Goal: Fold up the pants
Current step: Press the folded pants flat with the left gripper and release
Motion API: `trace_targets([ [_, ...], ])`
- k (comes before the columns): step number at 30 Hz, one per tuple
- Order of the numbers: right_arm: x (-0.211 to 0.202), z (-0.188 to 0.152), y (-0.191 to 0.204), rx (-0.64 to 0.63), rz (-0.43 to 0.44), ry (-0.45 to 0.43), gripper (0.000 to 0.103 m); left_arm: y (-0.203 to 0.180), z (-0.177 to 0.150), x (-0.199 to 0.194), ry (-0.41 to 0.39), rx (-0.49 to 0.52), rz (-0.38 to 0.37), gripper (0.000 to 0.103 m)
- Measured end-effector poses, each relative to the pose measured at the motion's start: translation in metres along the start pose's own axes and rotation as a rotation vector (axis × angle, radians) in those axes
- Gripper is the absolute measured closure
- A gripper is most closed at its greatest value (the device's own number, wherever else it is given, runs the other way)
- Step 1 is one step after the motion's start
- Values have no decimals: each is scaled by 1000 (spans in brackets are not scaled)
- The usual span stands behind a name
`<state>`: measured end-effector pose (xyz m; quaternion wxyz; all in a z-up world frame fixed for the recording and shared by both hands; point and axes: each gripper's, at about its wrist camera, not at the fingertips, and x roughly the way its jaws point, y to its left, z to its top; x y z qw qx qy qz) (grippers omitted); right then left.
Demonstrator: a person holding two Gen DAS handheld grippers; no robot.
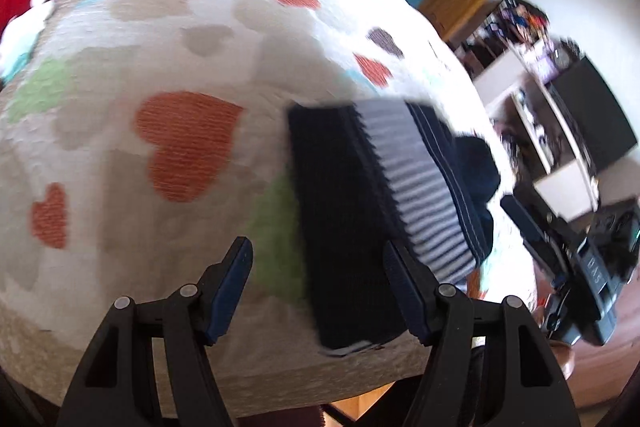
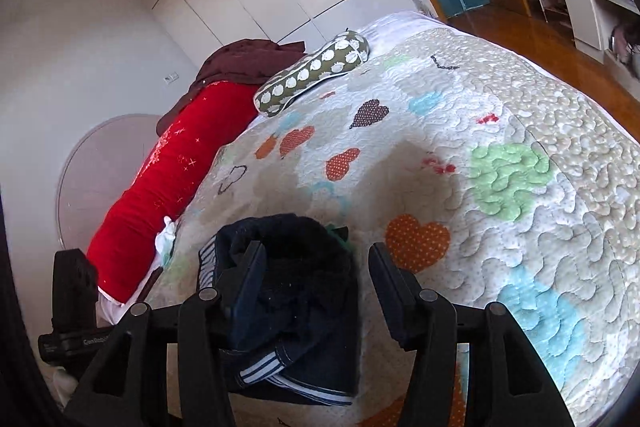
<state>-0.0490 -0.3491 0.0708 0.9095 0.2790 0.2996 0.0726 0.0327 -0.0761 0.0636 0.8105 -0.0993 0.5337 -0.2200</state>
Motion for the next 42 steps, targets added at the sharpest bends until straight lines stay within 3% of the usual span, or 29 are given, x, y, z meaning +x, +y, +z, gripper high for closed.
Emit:
trace_targets([
  [4, 6, -8, -26, 90, -45, 44, 44, -2, -8, 26, 82, -17, 10, 36],
  [9, 6, -11, -34, 82, -97, 45, 44, 8, -13, 19, 83, -70, -41, 36],
  [15, 8, -14, 5, -27, -3, 59, 44, 15, -29, 11, 88, -94, -62, 36],
  [18, 20, -24, 28, -122, -27, 89, 44, 18, -35, 12, 95, -96, -62, 36],
  [21, 37, -35, 34, -164, -117, 131, 44, 18, -36, 12, 95, -95, -68, 36],
  [25, 52, -38, 9, -47, -121, 202, 33, 22, -37, 13, 101, -108, -85, 35],
  [28, 55, -35, -7, 22, -84, 212, 32, 22, -37, 14, 101, -110, -90, 33],
  [35, 56, -41, 5, -67, -134, 195, 29, 23, -37, 16, 104, -110, -81, 33],
  [42, 57, -38, 1, -49, -122, 196, 29, 19, -37, 20, 103, -105, -85, 29],
])
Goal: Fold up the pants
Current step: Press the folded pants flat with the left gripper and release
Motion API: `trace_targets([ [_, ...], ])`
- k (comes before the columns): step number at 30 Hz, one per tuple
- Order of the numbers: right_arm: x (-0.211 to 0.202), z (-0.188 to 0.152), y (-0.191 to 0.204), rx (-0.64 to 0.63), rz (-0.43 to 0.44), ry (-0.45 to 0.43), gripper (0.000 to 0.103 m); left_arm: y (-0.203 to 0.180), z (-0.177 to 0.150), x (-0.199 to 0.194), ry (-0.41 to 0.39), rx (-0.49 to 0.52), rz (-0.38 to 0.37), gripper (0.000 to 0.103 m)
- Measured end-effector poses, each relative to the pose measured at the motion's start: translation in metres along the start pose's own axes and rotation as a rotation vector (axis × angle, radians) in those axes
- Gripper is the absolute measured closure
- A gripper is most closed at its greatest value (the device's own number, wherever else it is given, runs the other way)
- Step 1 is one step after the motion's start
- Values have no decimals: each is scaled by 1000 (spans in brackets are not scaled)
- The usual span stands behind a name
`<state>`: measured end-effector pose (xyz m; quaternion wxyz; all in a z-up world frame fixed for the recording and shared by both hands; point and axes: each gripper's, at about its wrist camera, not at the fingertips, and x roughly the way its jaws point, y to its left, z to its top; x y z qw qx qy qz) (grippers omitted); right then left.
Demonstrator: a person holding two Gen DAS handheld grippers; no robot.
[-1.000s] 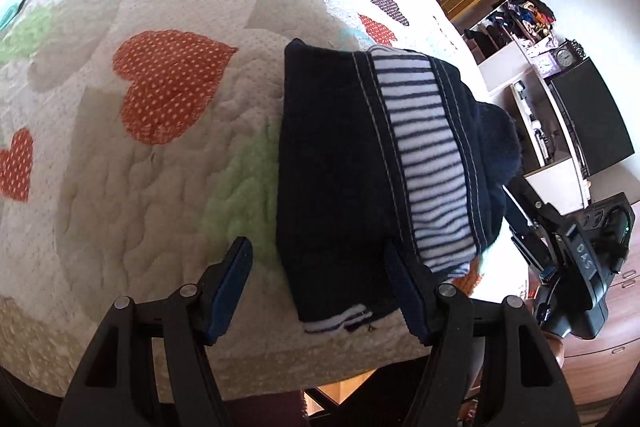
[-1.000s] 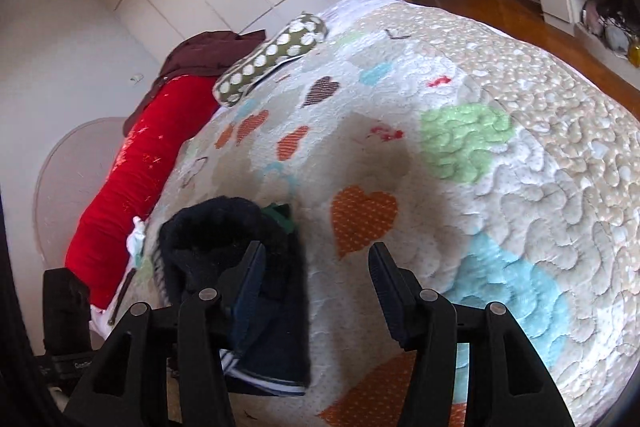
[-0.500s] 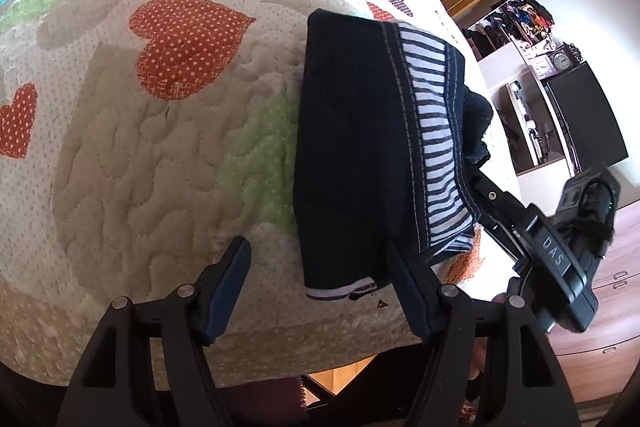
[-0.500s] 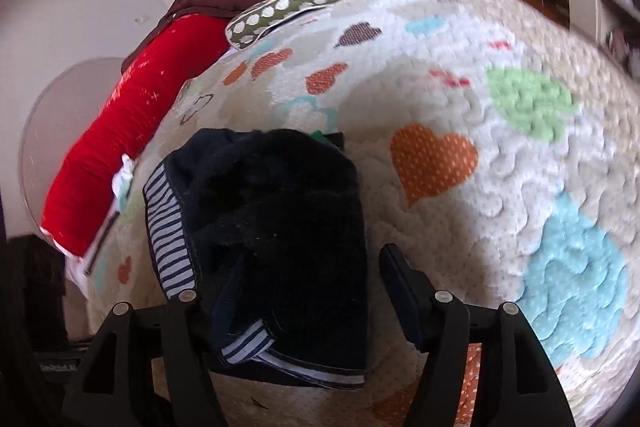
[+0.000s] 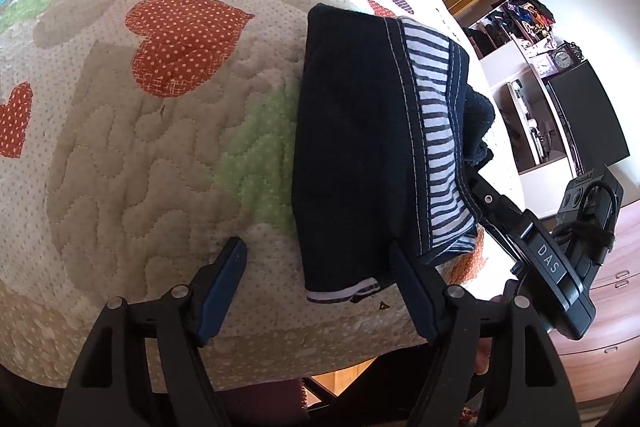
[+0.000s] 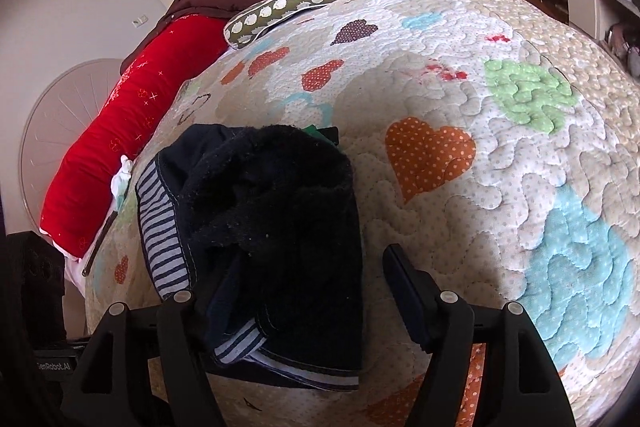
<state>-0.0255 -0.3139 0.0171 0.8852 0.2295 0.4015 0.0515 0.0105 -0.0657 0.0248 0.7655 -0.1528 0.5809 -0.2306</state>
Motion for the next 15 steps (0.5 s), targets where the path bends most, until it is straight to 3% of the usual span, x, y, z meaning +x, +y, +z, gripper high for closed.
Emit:
trace_targets([
  [15, -2, -4, 0, 6, 5, -6, 27, -8, -2, 5, -5, 15, 0, 25],
])
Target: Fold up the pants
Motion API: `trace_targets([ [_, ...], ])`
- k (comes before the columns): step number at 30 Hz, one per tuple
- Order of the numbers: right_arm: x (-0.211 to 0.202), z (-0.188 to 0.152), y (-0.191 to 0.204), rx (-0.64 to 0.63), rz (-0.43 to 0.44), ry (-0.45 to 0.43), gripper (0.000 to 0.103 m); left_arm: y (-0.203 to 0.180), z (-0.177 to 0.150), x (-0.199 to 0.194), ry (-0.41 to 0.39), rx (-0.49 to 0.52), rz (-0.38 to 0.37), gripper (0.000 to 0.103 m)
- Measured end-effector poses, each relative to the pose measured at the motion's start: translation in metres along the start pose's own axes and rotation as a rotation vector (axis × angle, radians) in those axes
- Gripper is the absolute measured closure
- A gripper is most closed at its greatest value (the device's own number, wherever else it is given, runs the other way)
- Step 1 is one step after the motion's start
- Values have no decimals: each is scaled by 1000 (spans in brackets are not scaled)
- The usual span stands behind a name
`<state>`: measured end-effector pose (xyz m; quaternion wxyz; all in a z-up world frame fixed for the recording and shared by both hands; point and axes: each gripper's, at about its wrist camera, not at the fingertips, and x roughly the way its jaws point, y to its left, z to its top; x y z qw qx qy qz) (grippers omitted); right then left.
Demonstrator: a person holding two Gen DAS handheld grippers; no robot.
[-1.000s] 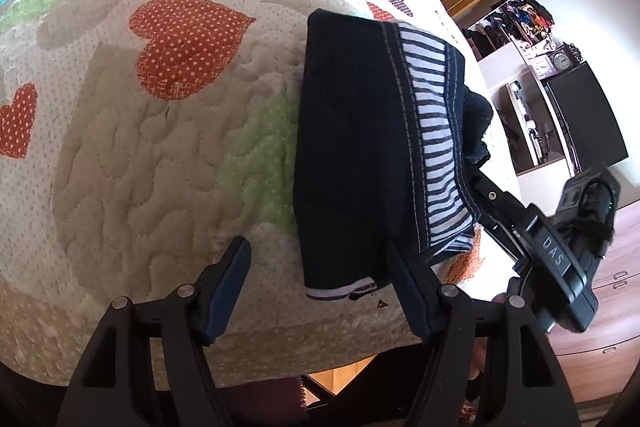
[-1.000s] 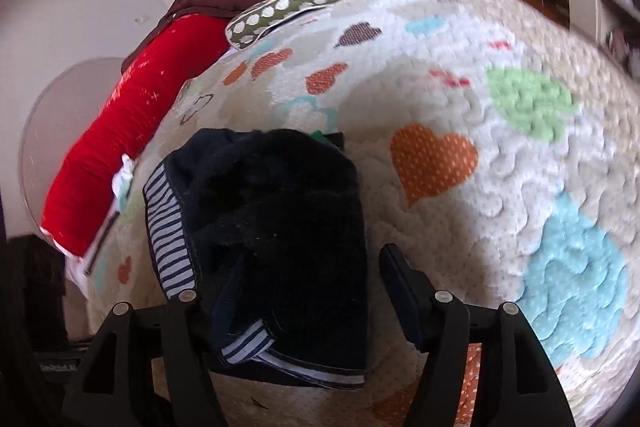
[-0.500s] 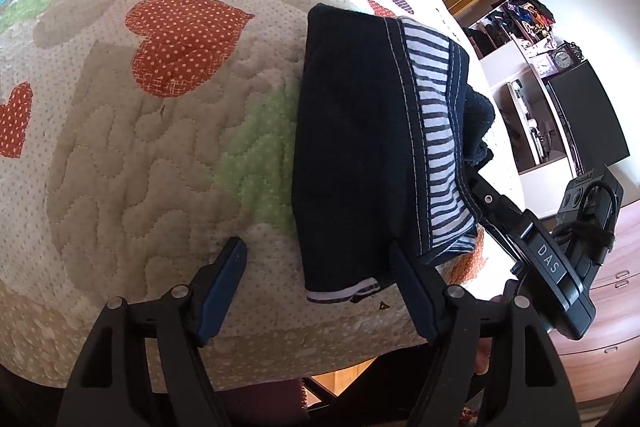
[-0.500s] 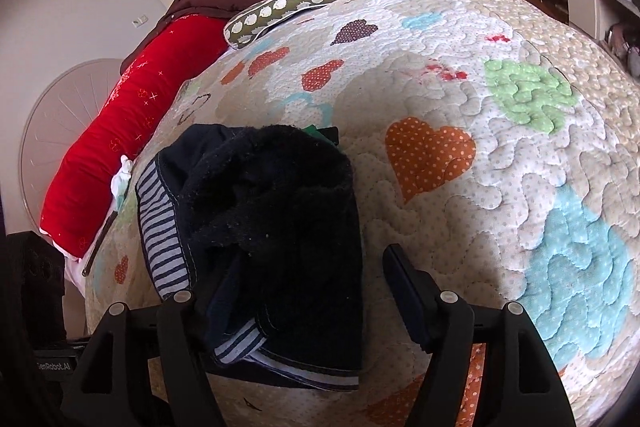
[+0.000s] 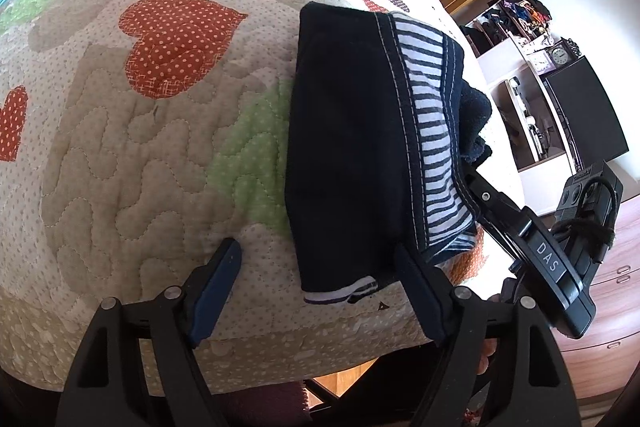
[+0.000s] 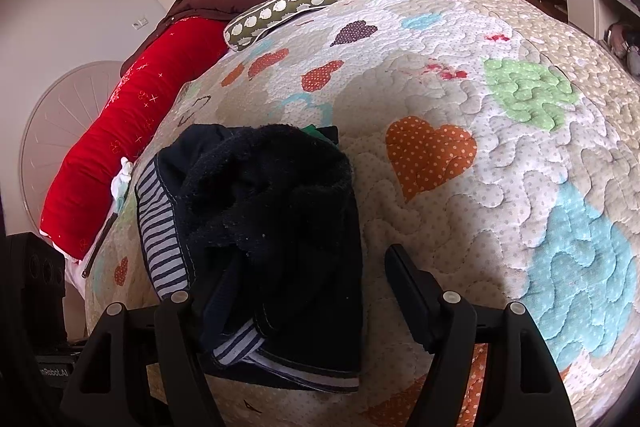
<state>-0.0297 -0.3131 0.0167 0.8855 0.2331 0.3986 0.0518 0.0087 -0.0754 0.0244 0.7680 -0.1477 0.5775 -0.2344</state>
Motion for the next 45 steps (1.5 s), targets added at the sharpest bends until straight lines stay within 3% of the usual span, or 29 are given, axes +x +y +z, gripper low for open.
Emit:
trace_targets([
  [12, -4, 1, -1, -6, 3, 10, 27, -1, 1, 0, 1, 6, 4, 24],
  [15, -7, 1, -4, 3, 5, 13, 27, -9, 2, -8, -2, 34, 42, 24],
  [20, -11, 2, -8, 21, 4, 12, 27, -32, 6, -35, -126, 147, 90, 24],
  [29, -25, -3, 8, -78, -73, -27, 27, -14, 33, -16, -93, 65, 104, 24],
  [33, -44, 13, 27, -136, 3, -119, 29, -12, 28, -12, -77, 65, 96, 24],
  [37, -32, 34, 41, -129, 140, -103, 29, -12, 24, -15, -79, 62, 94, 24],
  [39, -14, 38, 49, -161, 164, -69, 40, -12, 22, -21, -91, 66, 104, 24],
  [40, -6, 39, 52, -175, 160, -44, 75, -13, 21, -24, -96, 67, 108, 24],
  [41, 1, 40, 51, -171, 172, -13, 97, -13, 21, -27, -101, 68, 112, 24],
  [43, -2, 41, 43, -127, 192, -27, 98, -13, 22, -31, -109, 71, 117, 24],
  [45, -11, 43, 29, -103, 122, -58, 98, -14, 26, -32, -114, 75, 122, 24],
])
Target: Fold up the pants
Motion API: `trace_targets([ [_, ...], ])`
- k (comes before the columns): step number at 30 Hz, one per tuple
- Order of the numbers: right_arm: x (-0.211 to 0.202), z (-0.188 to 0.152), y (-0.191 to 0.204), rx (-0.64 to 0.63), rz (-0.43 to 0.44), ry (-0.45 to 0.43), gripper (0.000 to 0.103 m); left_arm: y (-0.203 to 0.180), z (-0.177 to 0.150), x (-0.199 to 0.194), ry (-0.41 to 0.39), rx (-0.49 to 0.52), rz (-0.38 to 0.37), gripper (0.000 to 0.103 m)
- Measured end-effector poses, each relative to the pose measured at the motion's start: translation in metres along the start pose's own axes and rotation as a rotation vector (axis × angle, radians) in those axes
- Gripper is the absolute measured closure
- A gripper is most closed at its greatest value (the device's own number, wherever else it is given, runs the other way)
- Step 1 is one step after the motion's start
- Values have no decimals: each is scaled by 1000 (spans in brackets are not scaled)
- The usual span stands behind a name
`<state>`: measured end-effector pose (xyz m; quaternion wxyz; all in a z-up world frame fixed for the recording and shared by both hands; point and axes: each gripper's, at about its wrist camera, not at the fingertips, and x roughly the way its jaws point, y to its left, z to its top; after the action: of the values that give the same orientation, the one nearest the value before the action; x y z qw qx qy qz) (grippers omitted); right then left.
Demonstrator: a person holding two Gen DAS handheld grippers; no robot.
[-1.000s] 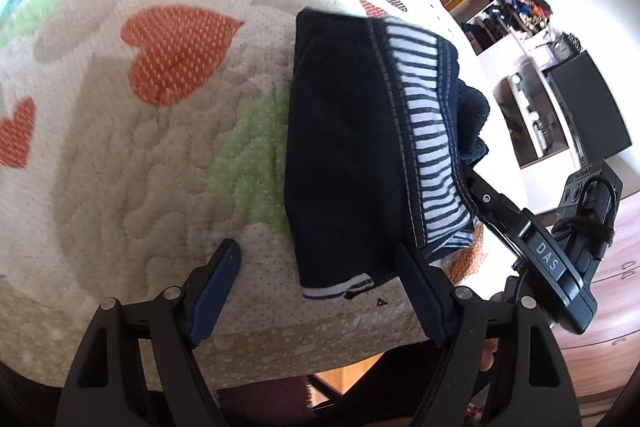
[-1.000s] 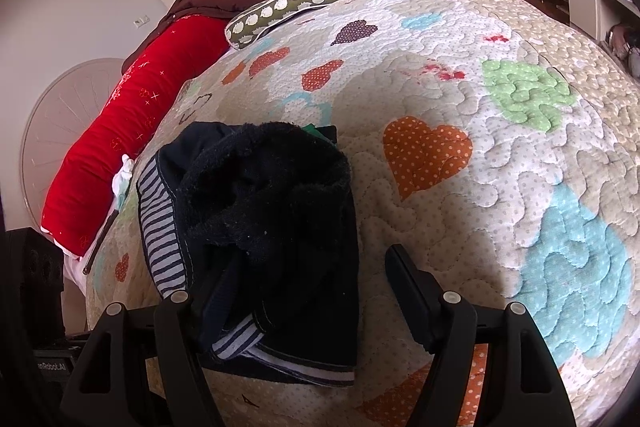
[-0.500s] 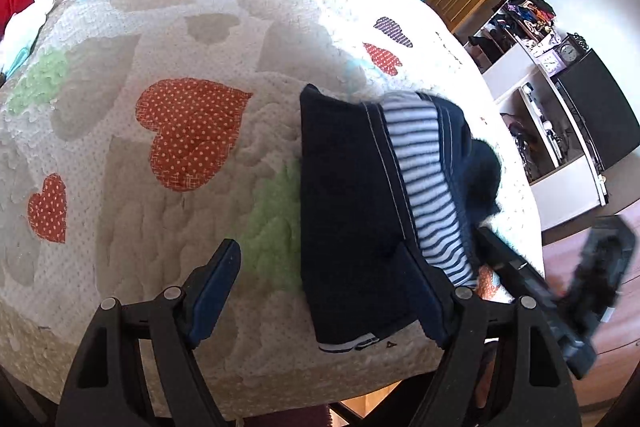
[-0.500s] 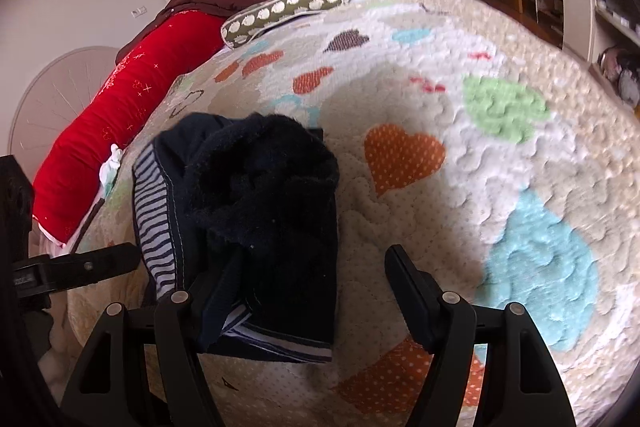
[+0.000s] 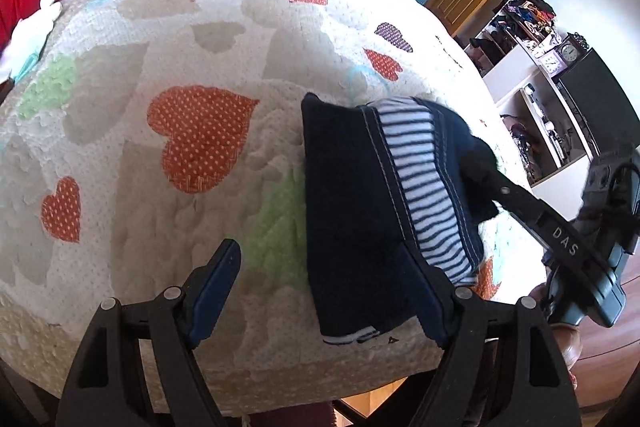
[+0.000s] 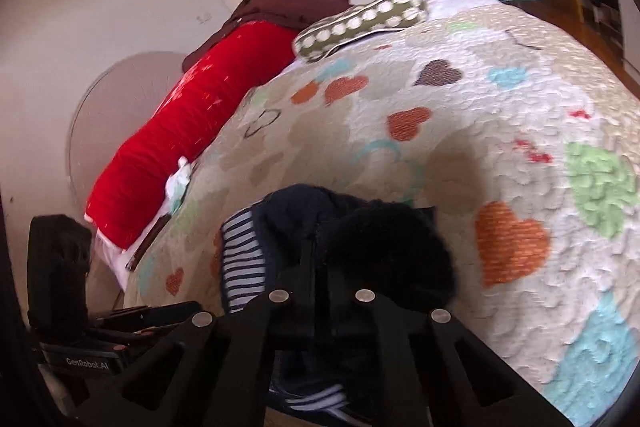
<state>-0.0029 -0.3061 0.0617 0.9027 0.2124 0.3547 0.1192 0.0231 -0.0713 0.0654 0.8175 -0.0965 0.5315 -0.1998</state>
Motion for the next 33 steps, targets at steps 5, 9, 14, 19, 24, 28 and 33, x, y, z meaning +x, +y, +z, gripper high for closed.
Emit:
trace_targets([
  [5, -8, 0, -41, 79, -133, 20, 98, -18, 9, 10, 6, 32, -23, 24],
  [9, -4, -3, -31, -4, -198, 60, 98, -38, 13, 29, 25, 86, -8, 24],
  [14, -29, 10, -25, 30, -133, -20, 95, -34, 11, 48, 69, 73, 9, 24],
  [19, -34, 13, -9, 39, -7, -54, 94, -30, 9, 45, 64, 65, 2, 24],
  [24, 19, -2, -17, 31, -147, 94, 82, -27, 2, 44, 68, 63, -4, 23],
  [28, 10, -3, -37, 105, -174, 64, 45, -25, -1, 43, 66, 70, -2, 22],
  [33, -27, 2, -59, 208, -208, -23, 43, -26, -2, 43, 57, 64, 1, 20],
])
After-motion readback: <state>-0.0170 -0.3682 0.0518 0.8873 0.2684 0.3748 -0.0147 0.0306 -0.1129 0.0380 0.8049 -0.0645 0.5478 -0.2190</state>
